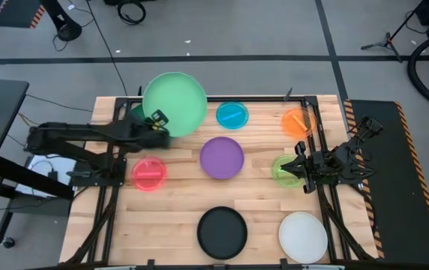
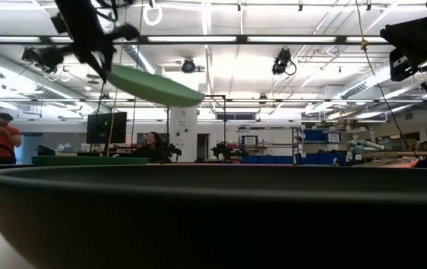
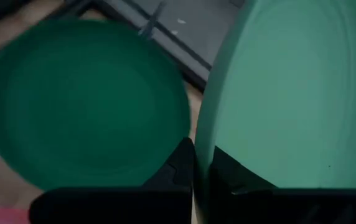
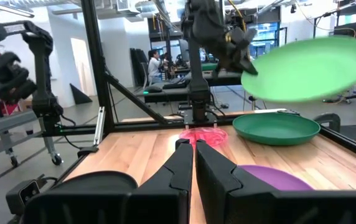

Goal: Stack plastic plates
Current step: Stack the green plate on top of the dark green plate

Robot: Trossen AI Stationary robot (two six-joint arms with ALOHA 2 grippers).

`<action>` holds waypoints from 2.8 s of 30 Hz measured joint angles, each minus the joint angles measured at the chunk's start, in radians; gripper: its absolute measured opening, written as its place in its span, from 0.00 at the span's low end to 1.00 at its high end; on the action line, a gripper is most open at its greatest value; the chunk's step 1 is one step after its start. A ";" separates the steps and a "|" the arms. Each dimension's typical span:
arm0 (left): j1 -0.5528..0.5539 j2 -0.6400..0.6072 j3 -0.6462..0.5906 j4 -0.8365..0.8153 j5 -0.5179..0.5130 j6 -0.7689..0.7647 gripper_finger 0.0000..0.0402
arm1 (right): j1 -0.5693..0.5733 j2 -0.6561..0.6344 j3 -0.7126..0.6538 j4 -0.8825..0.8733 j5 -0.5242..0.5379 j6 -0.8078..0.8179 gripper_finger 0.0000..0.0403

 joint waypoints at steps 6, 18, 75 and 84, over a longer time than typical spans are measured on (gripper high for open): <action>0.020 0.128 0.000 0.018 0.028 -0.186 0.04 | 0.000 0.000 0.000 -0.002 0.000 0.000 0.07; 0.066 0.111 0.000 -0.078 0.100 -0.208 0.06 | 0.000 0.000 0.000 -0.001 0.000 0.000 0.07; 0.134 -0.109 -0.379 0.004 0.183 -0.207 0.07 | 0.000 0.001 0.000 0.003 0.000 0.000 0.07; 0.136 -0.016 -0.379 0.095 0.188 -0.190 0.07 | 0.000 0.001 0.000 0.004 0.000 0.000 0.07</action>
